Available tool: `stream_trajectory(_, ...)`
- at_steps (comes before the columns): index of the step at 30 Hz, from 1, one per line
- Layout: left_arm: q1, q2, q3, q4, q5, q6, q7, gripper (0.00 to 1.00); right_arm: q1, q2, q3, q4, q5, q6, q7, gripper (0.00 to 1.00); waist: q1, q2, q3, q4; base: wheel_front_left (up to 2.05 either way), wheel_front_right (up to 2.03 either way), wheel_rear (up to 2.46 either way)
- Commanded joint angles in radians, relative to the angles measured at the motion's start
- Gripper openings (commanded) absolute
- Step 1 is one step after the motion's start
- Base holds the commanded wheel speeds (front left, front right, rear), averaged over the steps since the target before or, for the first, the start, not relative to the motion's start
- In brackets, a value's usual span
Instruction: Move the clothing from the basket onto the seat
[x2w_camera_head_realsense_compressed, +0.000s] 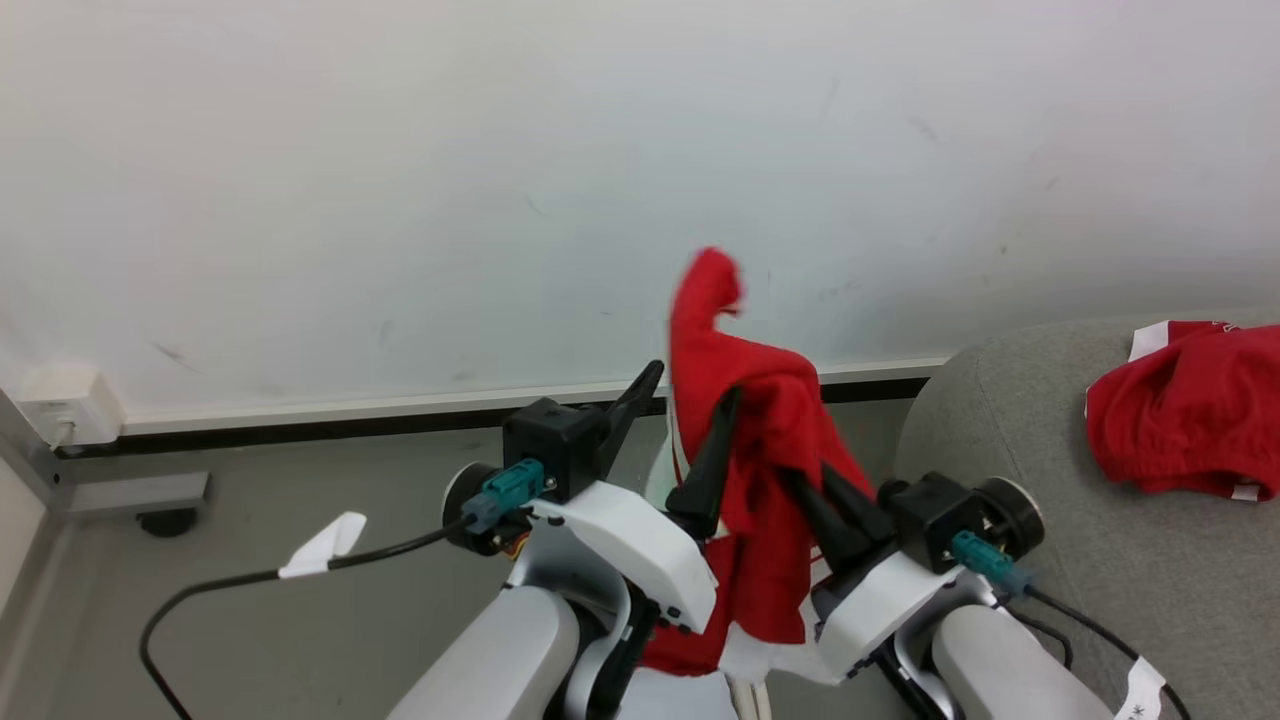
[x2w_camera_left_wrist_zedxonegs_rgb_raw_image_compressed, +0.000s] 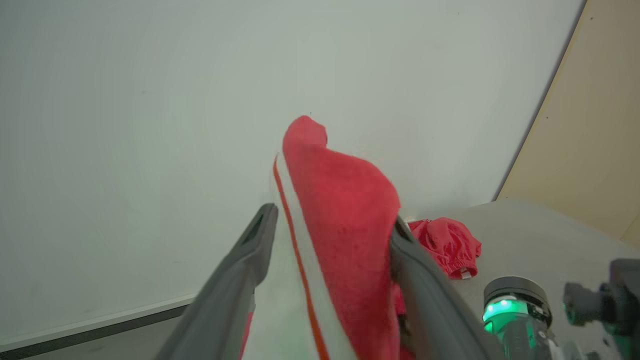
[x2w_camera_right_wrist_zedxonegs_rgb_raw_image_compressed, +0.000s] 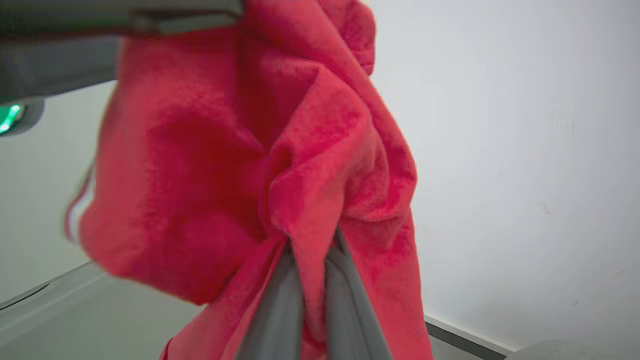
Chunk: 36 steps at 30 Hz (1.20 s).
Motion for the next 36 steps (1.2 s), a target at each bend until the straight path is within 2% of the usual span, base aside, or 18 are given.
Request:
stream_trajectory(1, 0.015, 0.01, -0.001, 0.001, -0.009, -0.004, 0.001, 1.0, -0.013, -0.002, -0.025, -0.003, -0.002, -0.002, 0.0, 0.0, 0.0, 0.0, 0.0, -0.001, 0.0, 0.0, 0.0)
stream_trajectory(19, 0.049, 0.05, -0.029, 0.006, -0.012, -0.016, 0.013, 1.0, -0.016, -0.002, -0.192, -0.013, -0.042, -0.003, 0.0, 0.0, 0.0, 0.0, 0.002, -0.017, 0.0, 0.0, 0.0)
stream_trajectory(36, 0.078, 0.075, -0.047, 0.02, -0.016, -0.018, -0.006, 1.0, 0.013, -0.002, -0.298, -0.056, -0.084, -0.002, 0.0, 0.0, 0.0, 0.0, 0.013, -0.081, 0.0, 0.0, 0.0)
